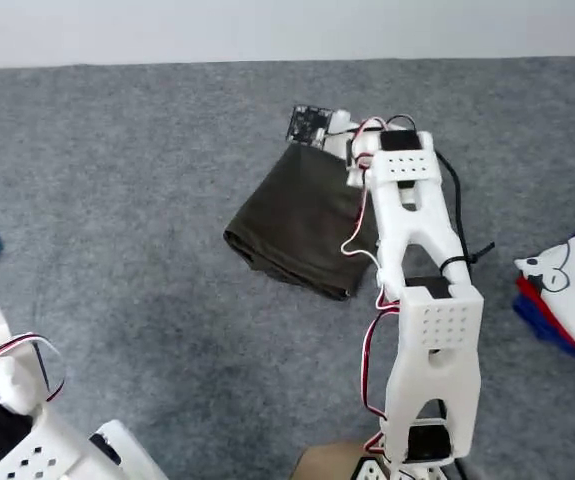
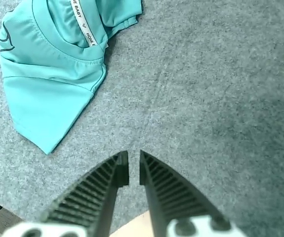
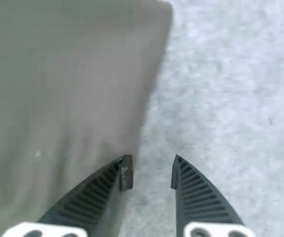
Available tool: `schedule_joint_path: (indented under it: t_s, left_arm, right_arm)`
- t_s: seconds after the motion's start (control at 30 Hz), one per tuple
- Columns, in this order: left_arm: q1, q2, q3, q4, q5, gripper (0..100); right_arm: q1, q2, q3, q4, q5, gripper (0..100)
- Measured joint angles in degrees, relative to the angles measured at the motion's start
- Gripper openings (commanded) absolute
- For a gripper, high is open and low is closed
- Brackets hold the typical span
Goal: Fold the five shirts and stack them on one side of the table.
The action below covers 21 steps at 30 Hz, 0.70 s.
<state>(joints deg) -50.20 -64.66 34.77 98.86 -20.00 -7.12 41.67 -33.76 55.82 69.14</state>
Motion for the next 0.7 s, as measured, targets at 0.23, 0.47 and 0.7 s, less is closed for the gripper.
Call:
schedule_joint_path:
  t_s: [0.23,0.47,0.7]
  left_arm:
    - [0.26,0.0,0.0,0.0,0.0,5]
    - [0.26,0.0,0.53,-0.18,0.0,5]
    - [0.26,0.0,2.2,-1.05,0.0,5]
  right_arm:
    - [0.09,-0.7,-5.71,3.78,-12.92,13.7]
    - [0.09,-7.91,-7.91,17.41,-40.18,13.6]
    - [0.09,-13.1,-7.91,26.99,-66.99,13.7]
